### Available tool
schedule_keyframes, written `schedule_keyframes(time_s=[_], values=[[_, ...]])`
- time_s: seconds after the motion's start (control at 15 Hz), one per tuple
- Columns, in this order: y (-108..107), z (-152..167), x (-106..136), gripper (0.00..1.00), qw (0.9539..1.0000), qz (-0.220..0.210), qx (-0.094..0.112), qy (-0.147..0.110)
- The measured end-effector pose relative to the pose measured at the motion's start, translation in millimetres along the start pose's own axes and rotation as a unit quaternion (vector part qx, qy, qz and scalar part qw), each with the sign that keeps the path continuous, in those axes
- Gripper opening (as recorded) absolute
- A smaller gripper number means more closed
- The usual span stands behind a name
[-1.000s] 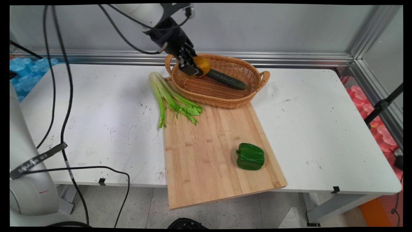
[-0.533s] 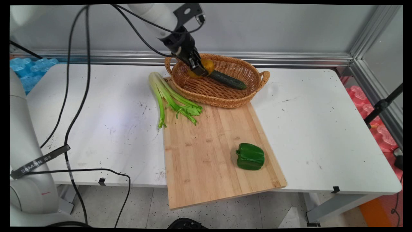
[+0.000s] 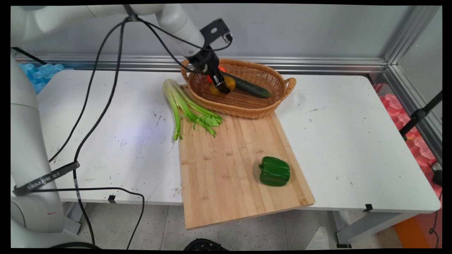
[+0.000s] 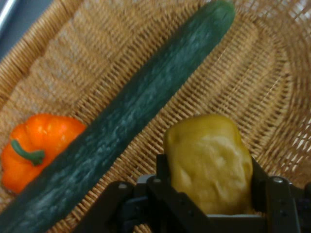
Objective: Place the picked object in the vegetable basket
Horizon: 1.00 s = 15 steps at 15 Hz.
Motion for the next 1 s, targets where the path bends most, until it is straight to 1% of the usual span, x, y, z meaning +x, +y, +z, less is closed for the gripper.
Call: schedule_keyframes(time_s=[0.27,0.53,0.73,0.8,1.0], values=[[-4.2,23.4,-5.4,0.00,0.9997,-0.012,-0.006,-0.019],[-7.9,37.5,-10.1,0.00,0.9993,-0.019,-0.008,-0.030],[-9.9,43.3,-12.2,0.00,0.9992,-0.019,-0.008,-0.033],[-11.0,45.0,-12.5,1.00,0.9993,-0.017,-0.008,-0.032],[-13.2,45.3,-10.4,1.00,0.9997,-0.009,-0.006,-0.023]])
